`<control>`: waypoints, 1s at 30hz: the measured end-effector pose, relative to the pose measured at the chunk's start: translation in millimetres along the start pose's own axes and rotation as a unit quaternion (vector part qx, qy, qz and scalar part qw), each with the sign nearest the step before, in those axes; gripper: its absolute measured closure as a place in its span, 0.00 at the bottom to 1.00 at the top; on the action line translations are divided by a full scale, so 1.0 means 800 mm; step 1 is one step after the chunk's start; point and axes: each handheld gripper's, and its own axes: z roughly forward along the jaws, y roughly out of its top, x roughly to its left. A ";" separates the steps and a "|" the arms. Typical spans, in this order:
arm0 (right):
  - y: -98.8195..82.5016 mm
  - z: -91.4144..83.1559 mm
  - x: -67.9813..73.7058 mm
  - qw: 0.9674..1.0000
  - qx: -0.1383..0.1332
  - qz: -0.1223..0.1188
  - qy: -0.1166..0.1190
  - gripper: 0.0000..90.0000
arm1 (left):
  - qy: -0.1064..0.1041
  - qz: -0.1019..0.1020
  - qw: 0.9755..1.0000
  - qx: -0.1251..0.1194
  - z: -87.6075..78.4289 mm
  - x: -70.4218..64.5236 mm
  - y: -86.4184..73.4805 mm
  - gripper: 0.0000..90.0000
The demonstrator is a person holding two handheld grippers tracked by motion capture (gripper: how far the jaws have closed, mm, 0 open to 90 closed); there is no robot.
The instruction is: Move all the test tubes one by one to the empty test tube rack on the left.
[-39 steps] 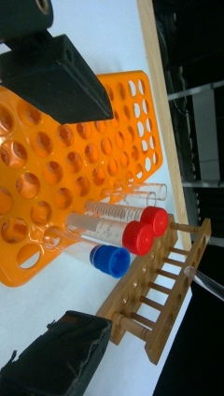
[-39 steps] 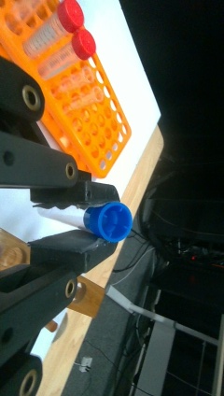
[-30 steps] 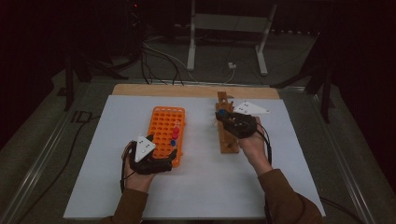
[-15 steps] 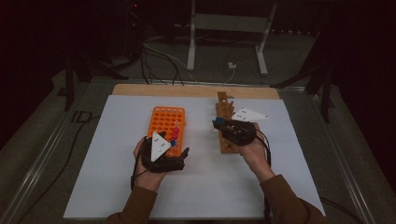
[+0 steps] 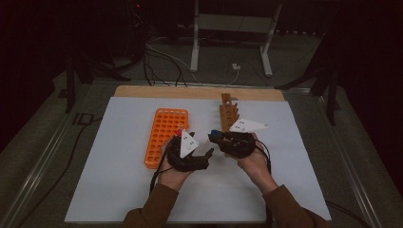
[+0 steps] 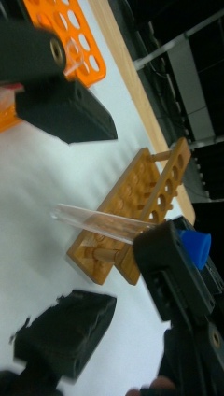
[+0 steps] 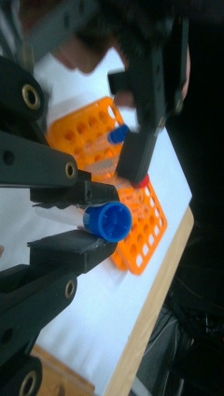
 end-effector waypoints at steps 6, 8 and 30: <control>0.000 0.003 0.011 1.000 0.004 -0.004 0.014 0.85 | -0.028 -0.006 0.999 0.014 0.006 0.002 -0.002 0.74; 0.000 0.004 0.012 1.000 0.003 -0.005 0.017 0.85 | -0.029 -0.003 0.999 0.018 0.007 0.003 -0.003 0.81; -0.017 -0.020 -0.017 0.999 -0.011 0.023 -0.040 0.16 | -0.050 -0.016 0.999 -0.004 -0.021 0.021 -0.025 0.85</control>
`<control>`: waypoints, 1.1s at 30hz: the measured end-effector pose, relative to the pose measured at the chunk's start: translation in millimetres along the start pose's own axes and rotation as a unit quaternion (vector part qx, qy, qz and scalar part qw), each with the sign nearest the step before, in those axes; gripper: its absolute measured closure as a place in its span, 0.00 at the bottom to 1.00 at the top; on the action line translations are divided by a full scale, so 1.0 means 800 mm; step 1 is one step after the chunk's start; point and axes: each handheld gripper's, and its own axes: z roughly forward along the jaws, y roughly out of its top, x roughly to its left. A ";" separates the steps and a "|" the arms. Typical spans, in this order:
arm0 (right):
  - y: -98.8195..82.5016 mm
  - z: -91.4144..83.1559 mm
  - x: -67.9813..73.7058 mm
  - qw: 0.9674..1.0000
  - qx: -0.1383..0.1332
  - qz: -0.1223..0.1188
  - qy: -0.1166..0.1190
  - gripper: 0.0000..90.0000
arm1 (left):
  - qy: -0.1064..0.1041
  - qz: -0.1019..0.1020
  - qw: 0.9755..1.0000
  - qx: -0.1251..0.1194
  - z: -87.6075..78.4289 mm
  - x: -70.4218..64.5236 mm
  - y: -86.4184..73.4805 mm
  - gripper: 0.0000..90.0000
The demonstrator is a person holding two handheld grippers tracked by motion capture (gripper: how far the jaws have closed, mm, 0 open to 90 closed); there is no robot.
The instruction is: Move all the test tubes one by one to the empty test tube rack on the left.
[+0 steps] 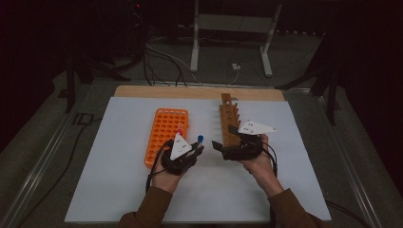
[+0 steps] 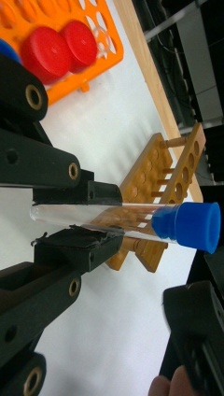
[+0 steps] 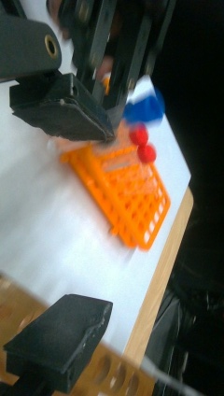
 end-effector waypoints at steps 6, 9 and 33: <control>-0.010 -0.008 -0.013 0.999 0.003 0.003 -0.032 0.03 | -0.008 -0.006 1.000 -0.009 -0.017 0.008 -0.012 0.85; -0.014 -0.013 -0.018 0.999 -0.002 0.014 -0.035 0.00 | -0.008 -0.009 1.000 -0.011 -0.025 0.014 -0.018 0.85; -0.027 -0.031 -0.027 0.999 -0.011 0.026 -0.046 0.00 | 0.031 0.000 1.000 0.001 -0.046 0.032 -0.044 0.85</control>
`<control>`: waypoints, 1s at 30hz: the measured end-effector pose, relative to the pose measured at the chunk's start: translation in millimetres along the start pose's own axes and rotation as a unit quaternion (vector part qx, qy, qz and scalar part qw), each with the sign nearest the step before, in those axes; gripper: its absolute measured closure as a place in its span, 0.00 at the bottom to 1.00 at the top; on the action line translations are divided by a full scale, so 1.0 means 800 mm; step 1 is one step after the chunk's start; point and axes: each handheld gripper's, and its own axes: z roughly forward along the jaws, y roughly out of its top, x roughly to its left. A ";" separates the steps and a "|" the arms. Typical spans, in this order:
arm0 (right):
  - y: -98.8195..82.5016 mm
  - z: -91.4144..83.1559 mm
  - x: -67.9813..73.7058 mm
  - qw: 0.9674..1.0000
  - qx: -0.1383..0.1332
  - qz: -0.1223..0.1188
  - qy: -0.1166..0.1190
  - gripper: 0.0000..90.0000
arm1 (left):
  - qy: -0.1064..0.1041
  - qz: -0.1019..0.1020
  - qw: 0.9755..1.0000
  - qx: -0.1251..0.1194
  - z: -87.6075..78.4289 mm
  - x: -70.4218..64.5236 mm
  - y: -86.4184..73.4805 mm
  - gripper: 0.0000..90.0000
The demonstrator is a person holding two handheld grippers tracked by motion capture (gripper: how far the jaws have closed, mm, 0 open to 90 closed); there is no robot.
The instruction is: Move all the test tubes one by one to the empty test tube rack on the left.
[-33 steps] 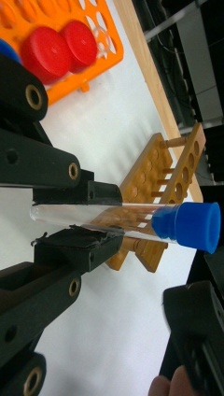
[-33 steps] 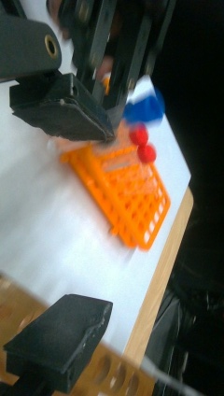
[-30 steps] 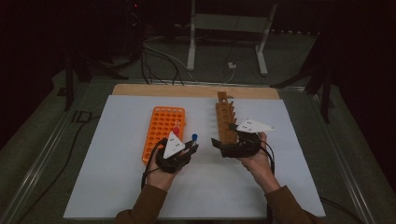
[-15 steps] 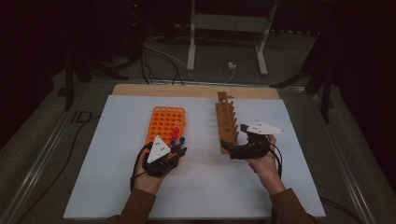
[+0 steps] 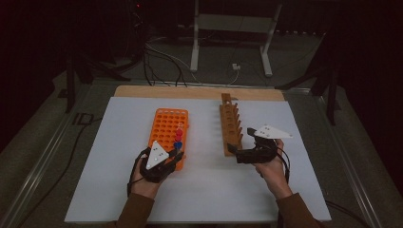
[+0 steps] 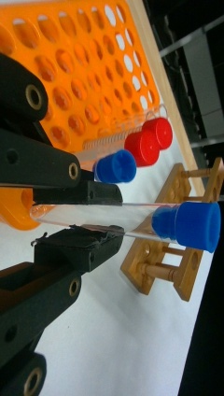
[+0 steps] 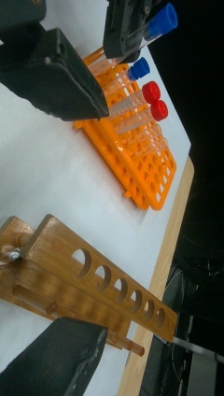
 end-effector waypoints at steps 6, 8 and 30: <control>-0.002 -0.003 -0.002 1.000 0.002 0.004 -0.003 0.00 | 0.014 0.000 1.000 0.010 0.001 0.003 -0.008 0.85; -0.003 -0.005 -0.003 1.000 0.002 0.003 -0.003 0.00 | 0.014 -0.001 1.000 0.025 0.003 0.004 -0.014 0.85; -0.020 -0.024 -0.019 1.000 0.011 0.018 -0.020 0.00 | 0.024 -0.017 0.996 0.086 0.021 0.001 -0.027 0.86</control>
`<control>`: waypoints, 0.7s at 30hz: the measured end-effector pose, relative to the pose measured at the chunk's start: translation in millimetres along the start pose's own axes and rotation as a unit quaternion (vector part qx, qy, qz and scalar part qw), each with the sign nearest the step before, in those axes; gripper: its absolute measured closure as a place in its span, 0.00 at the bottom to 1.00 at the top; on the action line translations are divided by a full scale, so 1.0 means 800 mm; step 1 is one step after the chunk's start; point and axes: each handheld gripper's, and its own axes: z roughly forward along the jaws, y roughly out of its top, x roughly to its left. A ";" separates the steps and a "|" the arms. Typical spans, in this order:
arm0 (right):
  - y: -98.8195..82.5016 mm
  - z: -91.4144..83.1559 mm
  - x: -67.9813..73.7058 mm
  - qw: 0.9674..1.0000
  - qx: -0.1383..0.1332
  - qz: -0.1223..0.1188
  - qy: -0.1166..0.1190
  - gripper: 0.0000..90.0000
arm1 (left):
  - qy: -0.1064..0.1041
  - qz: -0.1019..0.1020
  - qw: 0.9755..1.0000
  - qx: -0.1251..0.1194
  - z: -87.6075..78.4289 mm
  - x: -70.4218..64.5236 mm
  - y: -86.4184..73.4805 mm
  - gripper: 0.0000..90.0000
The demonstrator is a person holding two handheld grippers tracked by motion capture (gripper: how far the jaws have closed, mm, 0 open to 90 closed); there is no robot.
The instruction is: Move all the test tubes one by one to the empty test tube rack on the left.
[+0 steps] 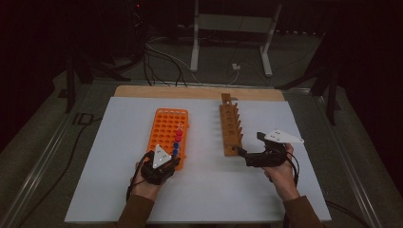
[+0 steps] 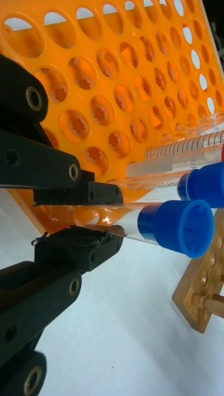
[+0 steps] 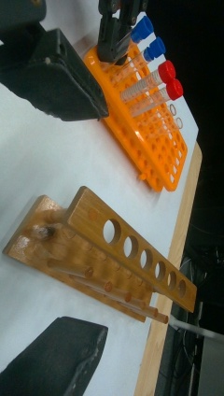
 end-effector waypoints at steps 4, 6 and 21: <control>-0.003 -0.003 -0.002 1.000 -0.001 0.000 -0.003 0.00 | -0.010 -0.015 1.000 -0.002 -0.002 0.004 -0.001 0.79; -0.005 -0.005 -0.004 1.000 -0.004 0.000 -0.004 0.00 | -0.020 -0.018 1.000 -0.007 -0.005 0.007 -0.002 0.74; -0.019 -0.027 -0.020 1.000 -0.014 0.001 -0.023 0.00 | 0.008 -0.048 0.994 -0.098 -0.063 0.045 0.004 0.35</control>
